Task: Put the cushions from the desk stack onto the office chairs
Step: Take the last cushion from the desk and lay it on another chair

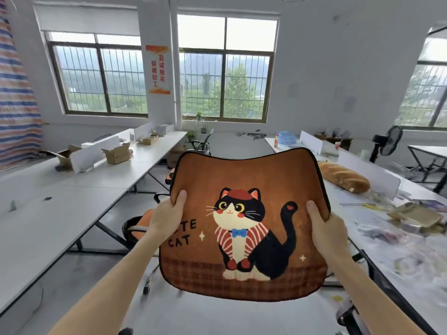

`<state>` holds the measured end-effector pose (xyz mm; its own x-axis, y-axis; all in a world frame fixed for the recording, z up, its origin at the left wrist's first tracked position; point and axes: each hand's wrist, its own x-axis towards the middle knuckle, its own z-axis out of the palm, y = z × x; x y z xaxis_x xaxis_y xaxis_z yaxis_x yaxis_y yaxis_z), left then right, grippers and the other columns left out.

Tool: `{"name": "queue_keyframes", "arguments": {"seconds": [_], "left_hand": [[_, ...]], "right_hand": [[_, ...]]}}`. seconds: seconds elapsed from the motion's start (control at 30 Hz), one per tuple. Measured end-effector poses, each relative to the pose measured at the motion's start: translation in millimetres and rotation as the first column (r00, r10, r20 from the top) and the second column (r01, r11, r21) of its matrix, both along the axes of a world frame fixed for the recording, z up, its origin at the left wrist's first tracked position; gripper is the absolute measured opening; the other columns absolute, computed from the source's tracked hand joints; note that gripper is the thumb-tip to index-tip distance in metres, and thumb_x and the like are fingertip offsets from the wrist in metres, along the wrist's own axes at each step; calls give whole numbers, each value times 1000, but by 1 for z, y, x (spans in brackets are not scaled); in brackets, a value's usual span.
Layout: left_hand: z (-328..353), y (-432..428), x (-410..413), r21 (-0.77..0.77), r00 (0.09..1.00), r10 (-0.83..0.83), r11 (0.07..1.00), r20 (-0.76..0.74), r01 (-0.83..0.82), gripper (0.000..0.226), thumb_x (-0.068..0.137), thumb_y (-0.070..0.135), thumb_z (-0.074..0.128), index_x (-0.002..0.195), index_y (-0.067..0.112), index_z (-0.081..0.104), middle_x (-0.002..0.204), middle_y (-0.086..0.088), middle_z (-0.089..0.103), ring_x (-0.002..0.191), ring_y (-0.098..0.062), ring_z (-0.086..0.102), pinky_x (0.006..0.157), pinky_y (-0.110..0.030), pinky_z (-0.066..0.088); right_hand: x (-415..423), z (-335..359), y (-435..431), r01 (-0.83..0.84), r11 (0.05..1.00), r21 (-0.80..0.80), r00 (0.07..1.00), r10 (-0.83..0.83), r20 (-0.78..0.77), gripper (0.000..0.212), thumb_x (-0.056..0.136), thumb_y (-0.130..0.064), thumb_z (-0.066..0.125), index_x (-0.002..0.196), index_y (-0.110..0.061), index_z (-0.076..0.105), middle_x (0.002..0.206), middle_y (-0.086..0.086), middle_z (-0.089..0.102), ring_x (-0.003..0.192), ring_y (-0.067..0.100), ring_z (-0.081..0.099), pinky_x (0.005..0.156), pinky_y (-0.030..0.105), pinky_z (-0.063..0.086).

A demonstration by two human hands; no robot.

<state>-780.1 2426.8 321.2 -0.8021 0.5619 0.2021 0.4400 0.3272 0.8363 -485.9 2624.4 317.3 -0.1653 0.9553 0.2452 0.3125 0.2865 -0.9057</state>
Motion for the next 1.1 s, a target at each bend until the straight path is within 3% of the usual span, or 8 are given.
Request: {"name": "queue_keyframes", "arguments": {"seconds": [0.1, 0.27, 0.43, 0.53, 0.67, 0.87, 1.0, 1.1], "left_hand": [[-4, 57, -37, -18, 1000, -19, 1000, 8, 19, 68, 100, 60, 35, 86, 2, 68, 71, -13, 66, 75, -30, 66, 62, -32, 45], [-14, 160, -108, -16, 1000, -11, 1000, -10, 11, 70, 99, 62, 36, 94, 1, 70, 87, -20, 72, 78, -29, 68, 64, -30, 48], [-6, 256, -172, -41, 998, 56, 998, -6, -56, 69, 98, 65, 35, 92, 7, 71, 81, -14, 72, 75, -26, 67, 72, -36, 51], [-3, 311, -213, -45, 997, 80, 996, 15, -80, 71, 98, 66, 33, 89, 6, 70, 74, -11, 70, 71, -27, 67, 68, -36, 51], [-4, 359, -257, -39, 993, 116, 993, 20, -115, 68, 99, 64, 34, 92, 7, 71, 83, -13, 72, 76, -26, 68, 67, -31, 48], [-20, 472, -345, -41, 994, 111, 993, 26, -110, 61, 101, 58, 37, 90, 8, 70, 85, -13, 71, 74, -18, 62, 61, -25, 41], [-26, 551, -415, -30, 995, 93, 995, 48, -91, 63, 101, 58, 37, 87, 7, 71, 81, -13, 71, 80, -24, 66, 70, -32, 47], [-22, 616, -469, -21, 996, 62, 998, 68, -61, 59, 100, 61, 37, 91, 15, 71, 84, -7, 71, 82, -20, 64, 73, -35, 46]], "right_hand": [[-33, -9, 54, 3, 1000, -12, 1000, -3, -22, 47, 98, -58, 54, 94, -16, 74, 82, 3, 72, 82, 30, 67, 84, 51, 56], [-100, -25, 157, -37, 998, -46, 996, 33, -78, 35, 98, -53, 56, 97, -21, 72, 84, -3, 70, 83, 25, 66, 85, 45, 53], [-170, -16, 262, -89, 994, -58, 992, 83, -98, 37, 99, -52, 56, 91, -20, 72, 81, -1, 71, 81, 23, 67, 77, 39, 51], [-219, -6, 329, -124, 990, -60, 988, 118, -103, 36, 97, -57, 55, 97, -24, 72, 86, -4, 71, 86, 23, 67, 84, 42, 52], [-266, -3, 381, -171, 984, -57, 981, 165, -103, 31, 99, -50, 56, 95, -23, 69, 84, -6, 68, 82, 16, 63, 78, 36, 45], [-364, -22, 495, -145, 988, -49, 987, 142, -72, 26, 99, -51, 57, 97, -28, 70, 89, -5, 71, 94, 28, 67, 94, 48, 53], [-427, -25, 568, -124, 991, -41, 990, 121, -70, 30, 100, -49, 55, 101, -22, 70, 84, -10, 65, 93, 29, 62, 93, 42, 49], [-475, -19, 621, -110, 993, -39, 991, 107, -78, 28, 101, -48, 54, 97, -23, 67, 85, -9, 65, 90, 27, 61, 91, 41, 48]]}}
